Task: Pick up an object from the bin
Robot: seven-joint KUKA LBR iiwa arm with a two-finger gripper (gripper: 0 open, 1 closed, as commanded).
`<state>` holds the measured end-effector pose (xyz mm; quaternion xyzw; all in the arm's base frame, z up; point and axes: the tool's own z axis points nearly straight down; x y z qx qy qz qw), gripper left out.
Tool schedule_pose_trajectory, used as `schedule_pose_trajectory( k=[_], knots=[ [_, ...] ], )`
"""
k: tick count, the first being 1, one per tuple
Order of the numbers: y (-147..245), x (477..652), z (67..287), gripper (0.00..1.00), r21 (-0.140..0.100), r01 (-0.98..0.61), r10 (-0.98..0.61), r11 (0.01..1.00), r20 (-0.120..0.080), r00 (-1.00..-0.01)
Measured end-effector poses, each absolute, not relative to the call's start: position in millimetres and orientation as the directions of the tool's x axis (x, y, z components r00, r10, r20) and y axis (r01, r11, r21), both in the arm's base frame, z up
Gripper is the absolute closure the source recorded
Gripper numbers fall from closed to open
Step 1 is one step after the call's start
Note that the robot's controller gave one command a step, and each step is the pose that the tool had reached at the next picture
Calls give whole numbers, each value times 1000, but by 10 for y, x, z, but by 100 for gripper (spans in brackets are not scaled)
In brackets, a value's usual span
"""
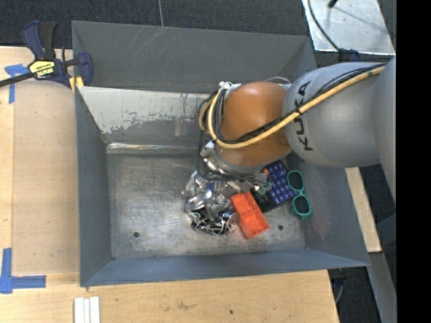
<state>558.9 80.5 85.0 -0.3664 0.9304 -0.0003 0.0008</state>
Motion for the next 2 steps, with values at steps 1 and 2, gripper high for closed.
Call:
schedule_pose_trajectory(
  k=[1,2],
  knots=[
    [806,5583,871,100,-1,-682,-682,732,-2,-732],
    [807,5584,943,100,-1,-680,-680,733,-3,-733]
  ],
)
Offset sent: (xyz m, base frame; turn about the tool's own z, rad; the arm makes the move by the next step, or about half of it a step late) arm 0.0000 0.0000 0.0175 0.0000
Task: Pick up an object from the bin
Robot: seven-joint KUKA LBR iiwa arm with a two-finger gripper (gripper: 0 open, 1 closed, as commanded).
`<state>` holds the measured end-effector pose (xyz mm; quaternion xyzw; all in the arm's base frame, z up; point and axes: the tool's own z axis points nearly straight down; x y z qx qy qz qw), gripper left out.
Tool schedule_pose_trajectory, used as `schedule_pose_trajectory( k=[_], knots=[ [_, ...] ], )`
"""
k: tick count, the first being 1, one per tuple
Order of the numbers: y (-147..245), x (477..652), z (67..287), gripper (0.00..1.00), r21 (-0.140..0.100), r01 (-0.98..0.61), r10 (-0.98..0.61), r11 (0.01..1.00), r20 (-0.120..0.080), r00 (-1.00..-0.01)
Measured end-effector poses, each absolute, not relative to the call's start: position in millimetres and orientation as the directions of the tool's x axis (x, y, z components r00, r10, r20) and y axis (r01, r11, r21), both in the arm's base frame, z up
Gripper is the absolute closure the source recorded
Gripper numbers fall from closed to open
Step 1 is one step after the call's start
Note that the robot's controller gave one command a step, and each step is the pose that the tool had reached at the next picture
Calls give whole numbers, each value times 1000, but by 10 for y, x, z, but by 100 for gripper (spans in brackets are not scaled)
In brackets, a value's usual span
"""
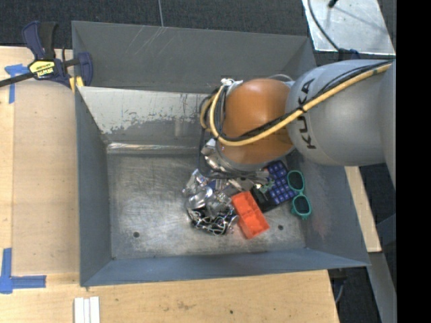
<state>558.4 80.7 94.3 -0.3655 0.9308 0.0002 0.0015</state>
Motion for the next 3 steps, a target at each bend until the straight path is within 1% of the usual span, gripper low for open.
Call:
schedule_pose_trajectory(
  k=[1,2,3],
  knots=[
    [809,5588,990,100,-1,-680,-680,733,-4,-733],
    [810,5578,1054,100,2,-680,-680,733,-1,-733],
    [807,5564,1233,100,5,-680,-680,733,5,-733]
  ],
)
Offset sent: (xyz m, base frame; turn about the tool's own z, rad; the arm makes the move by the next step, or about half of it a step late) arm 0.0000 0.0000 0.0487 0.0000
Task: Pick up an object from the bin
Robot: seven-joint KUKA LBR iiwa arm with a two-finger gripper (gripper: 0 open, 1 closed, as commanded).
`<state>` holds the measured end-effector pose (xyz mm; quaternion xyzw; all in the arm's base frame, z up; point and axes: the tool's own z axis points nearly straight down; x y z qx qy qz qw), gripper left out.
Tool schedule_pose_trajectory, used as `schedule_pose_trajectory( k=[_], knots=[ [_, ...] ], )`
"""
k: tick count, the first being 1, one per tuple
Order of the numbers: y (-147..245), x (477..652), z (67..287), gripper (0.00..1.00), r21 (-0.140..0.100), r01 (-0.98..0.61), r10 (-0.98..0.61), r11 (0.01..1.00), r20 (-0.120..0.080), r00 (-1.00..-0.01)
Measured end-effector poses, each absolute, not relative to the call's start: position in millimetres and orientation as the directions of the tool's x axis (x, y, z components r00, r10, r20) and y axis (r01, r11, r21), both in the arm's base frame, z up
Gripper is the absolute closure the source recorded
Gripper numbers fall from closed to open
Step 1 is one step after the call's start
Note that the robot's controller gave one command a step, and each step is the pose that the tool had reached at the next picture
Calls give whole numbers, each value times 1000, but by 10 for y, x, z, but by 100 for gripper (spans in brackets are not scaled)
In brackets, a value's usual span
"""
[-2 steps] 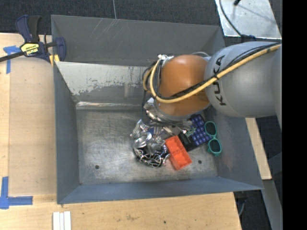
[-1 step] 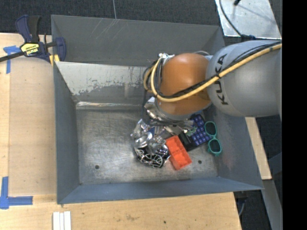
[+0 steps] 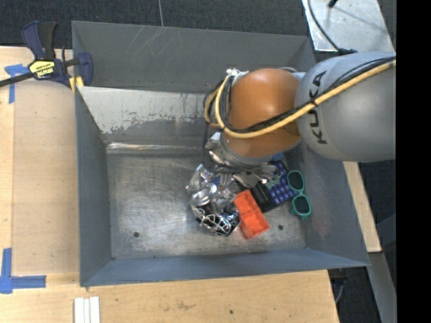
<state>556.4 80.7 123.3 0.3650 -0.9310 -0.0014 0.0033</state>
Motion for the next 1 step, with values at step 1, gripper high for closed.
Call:
schedule_pose_trajectory(
  k=[1],
  knots=[
    [807,5577,1450,100,1,-679,-679,734,-1,-734]
  ],
)
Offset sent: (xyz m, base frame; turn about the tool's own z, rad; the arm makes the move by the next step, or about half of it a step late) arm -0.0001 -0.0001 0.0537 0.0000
